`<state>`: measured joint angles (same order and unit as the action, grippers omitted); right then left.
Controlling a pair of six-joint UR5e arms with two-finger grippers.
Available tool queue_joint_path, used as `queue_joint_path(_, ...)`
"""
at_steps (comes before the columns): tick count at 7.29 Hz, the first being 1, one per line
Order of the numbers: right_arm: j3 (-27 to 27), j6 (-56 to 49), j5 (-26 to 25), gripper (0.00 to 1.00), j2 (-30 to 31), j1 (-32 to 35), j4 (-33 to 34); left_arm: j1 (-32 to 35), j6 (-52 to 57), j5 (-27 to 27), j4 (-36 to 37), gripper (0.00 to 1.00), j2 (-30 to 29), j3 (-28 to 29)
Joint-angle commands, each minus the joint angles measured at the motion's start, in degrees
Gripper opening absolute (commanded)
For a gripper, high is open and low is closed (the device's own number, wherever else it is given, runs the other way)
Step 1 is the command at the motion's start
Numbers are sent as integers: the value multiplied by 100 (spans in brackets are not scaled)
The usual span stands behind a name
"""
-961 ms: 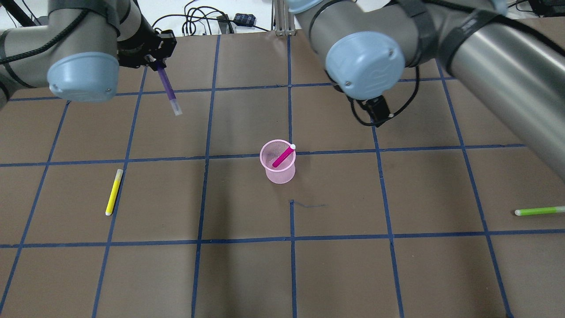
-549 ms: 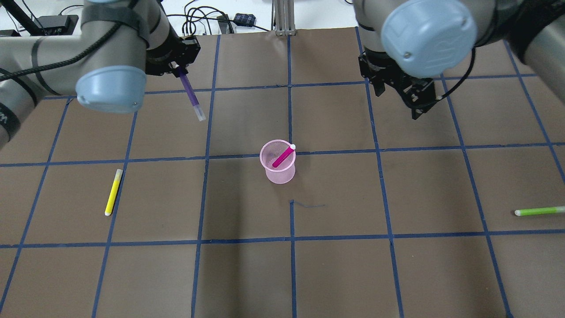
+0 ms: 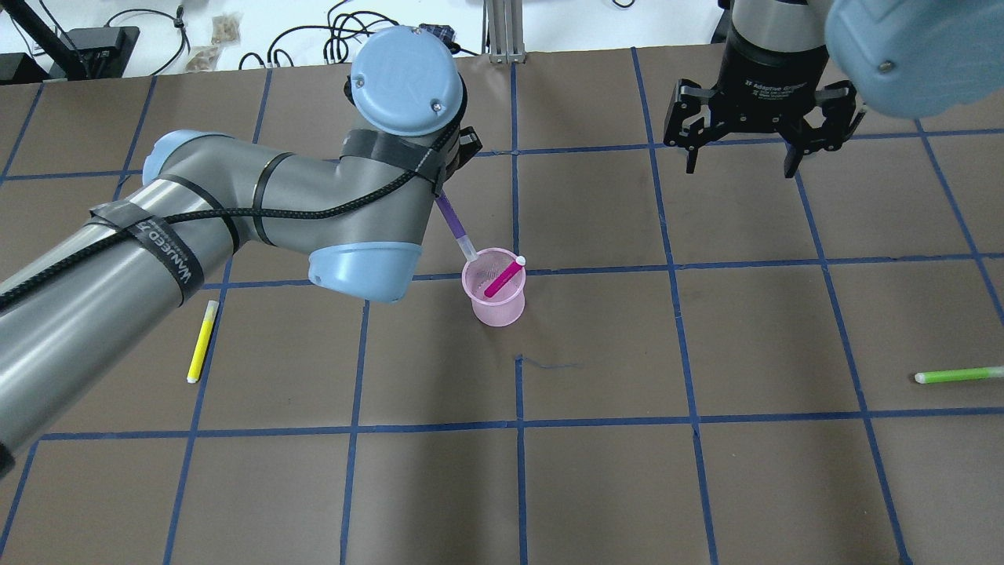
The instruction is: Insert purple and pink pens into pink cup
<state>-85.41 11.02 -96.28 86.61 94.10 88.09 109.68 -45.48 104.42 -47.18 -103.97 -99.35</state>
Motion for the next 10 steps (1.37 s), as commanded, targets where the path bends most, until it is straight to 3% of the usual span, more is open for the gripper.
queue_joint_path(1, -238, -1005, 65, 97, 5, -215, 645, 53, -206, 26, 181, 0, -245, -6)
queue_joint_path(2, -318, -971, 65, 100, 57, -242, 996, 62, -372, 26, 243, 0, -368, -15)
queue_joint_path(8, -371, -373, 417, 100, 84, -260, 877, 396, -690, 272, 305, 0, -721, -120)
queue_joint_path(10, -372, -434, 426, 100, 101, -260, 368, 440, -655, 272, 349, 100, -677, -120)
